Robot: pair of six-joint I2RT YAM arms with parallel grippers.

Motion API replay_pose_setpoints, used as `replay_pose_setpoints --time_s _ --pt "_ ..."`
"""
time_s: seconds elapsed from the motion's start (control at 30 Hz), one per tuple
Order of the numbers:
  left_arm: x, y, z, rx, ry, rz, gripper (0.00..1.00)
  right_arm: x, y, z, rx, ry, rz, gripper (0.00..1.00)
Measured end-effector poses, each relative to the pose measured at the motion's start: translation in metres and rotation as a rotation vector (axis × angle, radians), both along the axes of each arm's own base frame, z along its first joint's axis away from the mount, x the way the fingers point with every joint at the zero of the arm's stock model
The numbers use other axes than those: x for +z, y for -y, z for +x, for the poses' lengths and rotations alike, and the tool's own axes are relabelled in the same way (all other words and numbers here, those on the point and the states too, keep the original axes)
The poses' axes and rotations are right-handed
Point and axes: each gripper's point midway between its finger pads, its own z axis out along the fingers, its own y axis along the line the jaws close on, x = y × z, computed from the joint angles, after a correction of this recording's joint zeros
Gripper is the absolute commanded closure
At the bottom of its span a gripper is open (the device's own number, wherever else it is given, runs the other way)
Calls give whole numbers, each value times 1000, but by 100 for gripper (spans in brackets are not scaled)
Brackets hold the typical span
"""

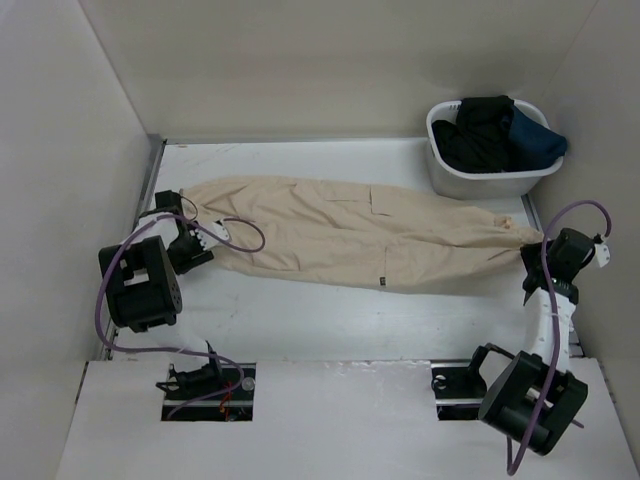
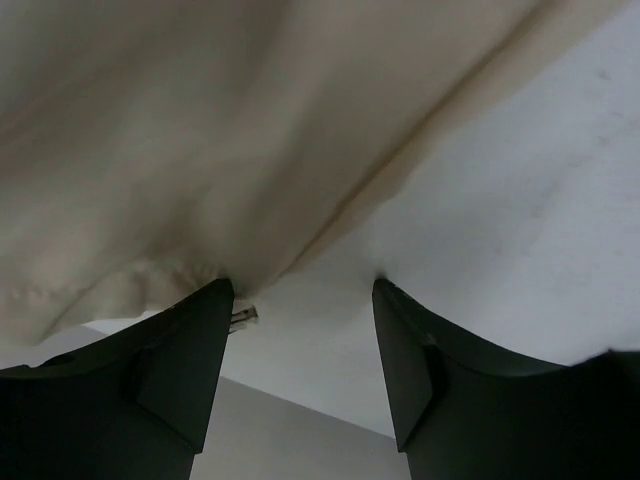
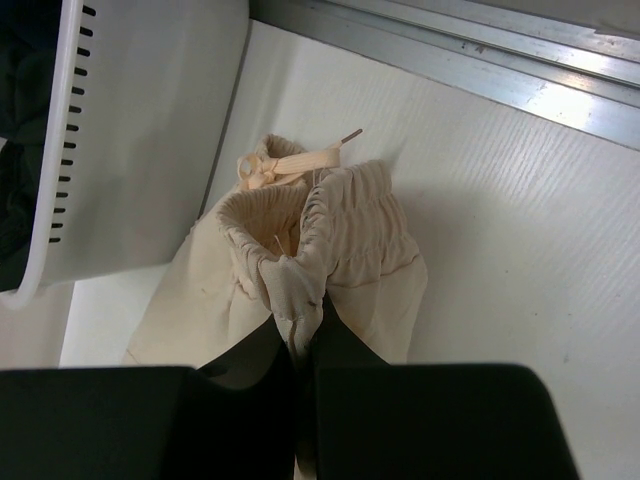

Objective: Fold and stack the trousers
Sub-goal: Flatten the trousers out

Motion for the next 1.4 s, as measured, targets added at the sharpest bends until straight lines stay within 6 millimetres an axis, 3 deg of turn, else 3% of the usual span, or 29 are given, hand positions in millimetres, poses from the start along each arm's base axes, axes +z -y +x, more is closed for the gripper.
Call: replay_pose_setpoints --time_s 0.17,0.2,0.27,0.3,0.37,0.53,0.67,0.8,0.87,1.0,1.17,1.27,1.4 --pt "3 -12 24 1 74 55 49 -5 -1 -3 -2 -6 5 94" --pt "2 -14 26 3 76 65 58 -5 -1 -4 -4 -6 5 94" --pt "0 -17 29 5 81 77 86 -7 0 -6 -9 -9 7 95" --pt "-2 -17 30 2 79 77 94 -7 1 -6 -12 -9 8 95" --pt "-3 -19 29 -1 69 88 100 -7 1 -6 -18 -7 15 96" --pt "8 -35 13 23 82 85 100 -9 -3 -10 -22 -3 56 97" --pt "58 -63 -19 81 146 108 99 -11 -14 -21 -24 -19 88 98" --pt "103 -71 -54 108 198 154 99 -20 -28 -42 -68 -26 129 97" --pt "104 -71 -69 126 172 144 99 -22 -32 -57 -115 -20 143 97" --pt "85 -70 -102 167 60 105 99 -22 -32 -85 -206 -29 146 97" --pt "85 -70 -128 201 -19 72 98 -19 -36 -98 -243 -67 159 99" --pt "111 -77 -110 195 29 68 97 -4 -36 -81 -213 -60 190 100" --pt "174 -88 -27 169 263 78 96 40 -37 -14 -74 17 207 100"
